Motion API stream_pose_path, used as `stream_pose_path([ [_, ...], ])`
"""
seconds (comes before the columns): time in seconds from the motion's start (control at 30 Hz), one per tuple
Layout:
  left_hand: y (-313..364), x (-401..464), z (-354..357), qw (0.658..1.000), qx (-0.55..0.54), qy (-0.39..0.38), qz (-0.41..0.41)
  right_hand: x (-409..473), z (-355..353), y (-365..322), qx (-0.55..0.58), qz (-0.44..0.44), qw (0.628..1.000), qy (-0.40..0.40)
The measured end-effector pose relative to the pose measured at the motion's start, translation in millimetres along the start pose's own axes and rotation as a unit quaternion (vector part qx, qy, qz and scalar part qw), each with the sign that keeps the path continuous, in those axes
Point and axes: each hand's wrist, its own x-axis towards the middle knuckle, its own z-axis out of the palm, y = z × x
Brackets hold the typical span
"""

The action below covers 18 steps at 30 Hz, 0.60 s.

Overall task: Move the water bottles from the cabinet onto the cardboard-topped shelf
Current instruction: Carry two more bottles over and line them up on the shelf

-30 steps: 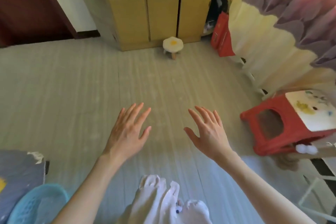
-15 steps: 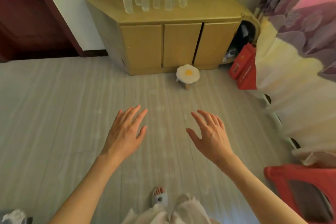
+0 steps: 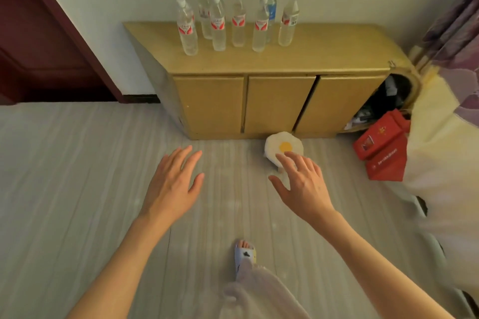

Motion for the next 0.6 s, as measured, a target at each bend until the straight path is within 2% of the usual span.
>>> stream_pose_path([
  [0.13, -10, 91, -8, 1.000, 0.003, 0.024, -0.005, 98, -11, 15, 0.011, -0.013, 1.000, 0.008],
  [0.3, -33, 178, 12, 1.000, -0.013, 0.003, -0.017, 192, 3, 29, 0.020, -0.022, 1.000, 0.006],
  [0.43, -62, 258, 36, 0.999, -0.035, -0.021, -0.014, 274, 22, 44, 0.014, -0.004, 1.000, 0.003],
  [0.6, -104, 385, 39, 0.998, -0.056, 0.007, 0.005, 388, 25, 51, 0.021, 0.031, 0.999, 0.011],
])
